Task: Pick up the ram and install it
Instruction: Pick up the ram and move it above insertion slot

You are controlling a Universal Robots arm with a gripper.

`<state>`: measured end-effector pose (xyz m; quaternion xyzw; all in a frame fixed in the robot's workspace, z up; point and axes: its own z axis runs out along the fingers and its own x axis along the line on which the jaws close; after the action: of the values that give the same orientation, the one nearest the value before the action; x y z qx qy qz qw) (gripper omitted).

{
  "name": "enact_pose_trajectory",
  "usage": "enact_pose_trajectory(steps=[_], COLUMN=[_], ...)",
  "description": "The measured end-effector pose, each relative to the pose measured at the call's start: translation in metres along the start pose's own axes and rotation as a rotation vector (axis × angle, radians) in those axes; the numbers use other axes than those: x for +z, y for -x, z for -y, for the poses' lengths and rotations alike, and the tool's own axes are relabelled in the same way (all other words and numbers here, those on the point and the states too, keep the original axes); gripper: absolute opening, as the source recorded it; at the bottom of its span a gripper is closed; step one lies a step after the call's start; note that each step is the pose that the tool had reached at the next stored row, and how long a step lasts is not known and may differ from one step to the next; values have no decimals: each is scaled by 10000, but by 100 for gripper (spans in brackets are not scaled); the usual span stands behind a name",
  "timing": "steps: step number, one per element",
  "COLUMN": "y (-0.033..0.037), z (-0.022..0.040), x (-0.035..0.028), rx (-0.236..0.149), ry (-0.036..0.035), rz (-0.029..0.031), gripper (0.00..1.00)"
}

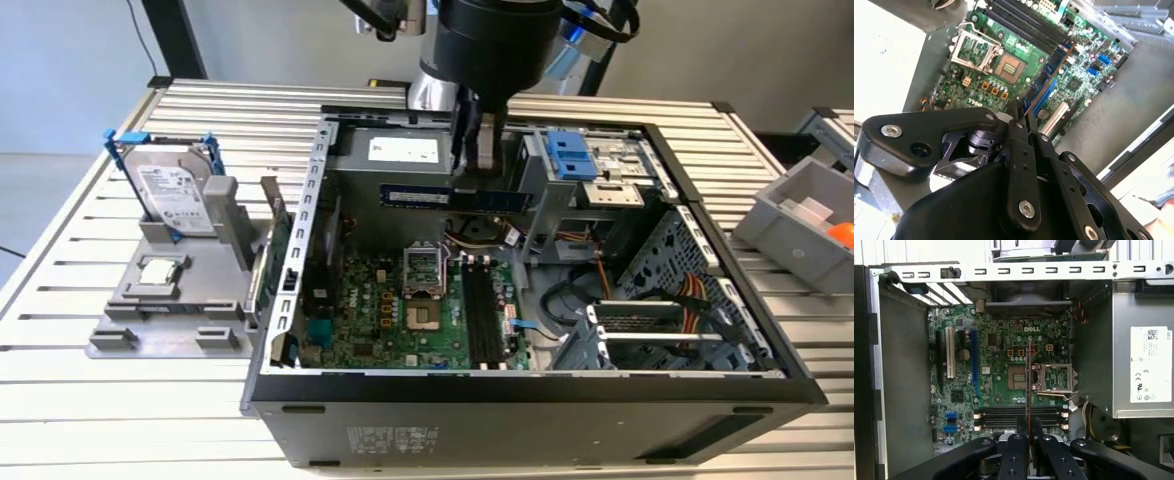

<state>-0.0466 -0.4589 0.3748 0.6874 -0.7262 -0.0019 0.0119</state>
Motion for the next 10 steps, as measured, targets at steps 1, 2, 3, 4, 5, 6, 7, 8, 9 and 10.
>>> enact_pose_trajectory(steps=[1, 2, 3, 4, 5, 6, 7, 8, 9, 10], y=[2, 5, 8, 11, 14, 17, 20, 23, 27, 31], z=[22, 46, 68, 88, 108, 130, 150, 169, 188, 207], x=[-1, -1, -1, -2, -2, -3, -3, -3, -4, -4], rx=[4, 8, 12, 15, 18, 22, 24, 27, 28, 30], ry=[0, 0, 0, 0, 0, 0, 0, 0, 0, 0], rz=[0, 0, 0, 0, 0, 0, 0, 1, 0, 1], gripper=[0, 0, 0, 0, 0, 0, 0, 0, 0, 0])
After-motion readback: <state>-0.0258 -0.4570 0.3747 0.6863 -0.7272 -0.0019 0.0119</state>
